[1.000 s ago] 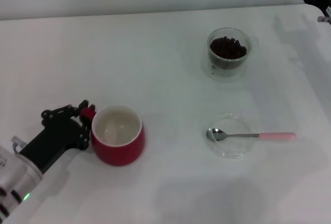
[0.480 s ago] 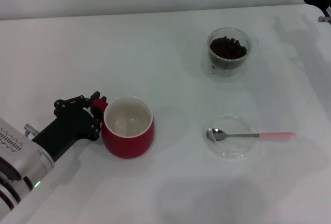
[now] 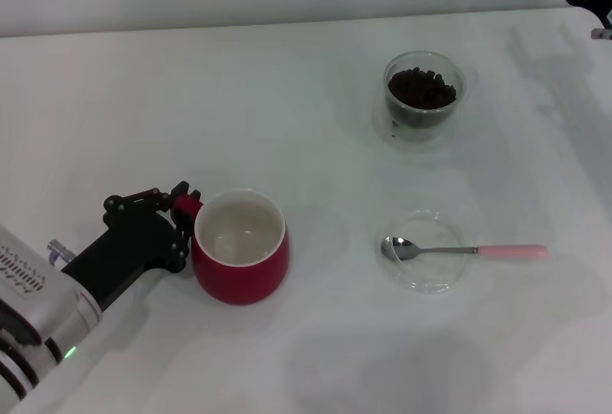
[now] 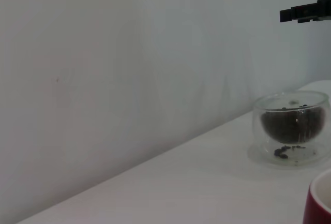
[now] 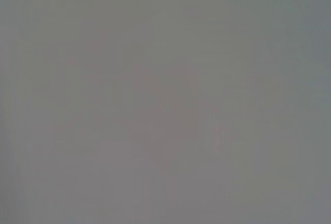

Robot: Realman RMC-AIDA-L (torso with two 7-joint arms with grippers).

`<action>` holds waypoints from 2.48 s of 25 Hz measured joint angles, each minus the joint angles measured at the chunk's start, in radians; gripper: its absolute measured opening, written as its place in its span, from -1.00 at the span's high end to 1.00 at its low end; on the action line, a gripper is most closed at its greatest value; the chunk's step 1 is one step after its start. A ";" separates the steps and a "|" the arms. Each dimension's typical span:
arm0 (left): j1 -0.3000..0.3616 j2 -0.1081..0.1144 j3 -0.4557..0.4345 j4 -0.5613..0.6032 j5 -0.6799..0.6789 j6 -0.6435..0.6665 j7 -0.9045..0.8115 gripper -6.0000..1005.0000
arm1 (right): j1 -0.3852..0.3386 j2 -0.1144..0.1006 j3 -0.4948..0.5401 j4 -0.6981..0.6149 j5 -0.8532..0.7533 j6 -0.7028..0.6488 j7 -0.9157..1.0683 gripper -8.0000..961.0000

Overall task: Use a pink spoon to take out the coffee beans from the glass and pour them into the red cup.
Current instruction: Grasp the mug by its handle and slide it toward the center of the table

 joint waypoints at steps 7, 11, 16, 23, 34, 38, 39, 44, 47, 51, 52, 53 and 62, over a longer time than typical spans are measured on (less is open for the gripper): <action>0.017 0.000 -0.002 0.007 -0.003 0.005 -0.006 0.75 | -0.003 0.000 0.000 0.000 0.000 -0.001 0.000 -0.75; 0.038 0.000 -0.014 0.026 -0.029 0.006 -0.007 0.74 | -0.004 0.000 0.000 0.000 0.000 -0.002 0.000 -0.75; 0.059 0.001 -0.016 0.038 -0.060 0.012 -0.007 0.57 | -0.005 0.002 0.000 0.000 0.000 -0.003 0.000 -0.75; 0.073 0.003 -0.016 0.049 -0.065 0.013 -0.007 0.03 | -0.005 0.005 -0.001 0.000 -0.001 -0.014 0.006 -0.75; 0.140 0.002 -0.015 0.053 -0.080 0.078 -0.009 -0.48 | -0.005 0.006 -0.004 -0.001 -0.002 -0.017 0.009 -0.75; 0.181 0.003 -0.015 0.053 -0.090 0.115 -0.009 -0.48 | -0.005 0.006 -0.005 -0.002 -0.002 -0.016 0.009 -0.75; 0.192 0.004 -0.015 0.053 -0.094 0.126 -0.009 -0.48 | -0.006 0.006 -0.005 -0.002 -0.002 -0.016 0.009 -0.75; 0.219 0.005 -0.016 0.043 -0.126 0.171 -0.012 -0.48 | -0.002 0.006 -0.005 -0.002 -0.001 -0.016 0.011 -0.75; 0.214 0.007 -0.016 0.037 -0.129 0.170 -0.012 -0.48 | 0.001 0.007 -0.005 -0.002 -0.001 -0.016 0.018 -0.75; 0.200 0.008 -0.010 0.017 -0.127 0.159 -0.012 -0.48 | 0.003 0.007 -0.005 -0.003 -0.001 -0.016 0.034 -0.75; 0.197 0.007 -0.007 0.014 -0.126 0.152 -0.012 -0.48 | 0.003 0.008 -0.005 -0.003 -0.001 -0.016 0.035 -0.75; 0.195 0.007 -0.006 0.013 -0.123 0.146 -0.012 -0.48 | 0.004 0.008 -0.005 -0.004 0.000 -0.016 0.036 -0.75; 0.215 0.006 -0.001 0.017 -0.118 0.121 -0.012 -0.48 | 0.004 0.008 -0.005 -0.005 -0.001 -0.012 0.037 -0.75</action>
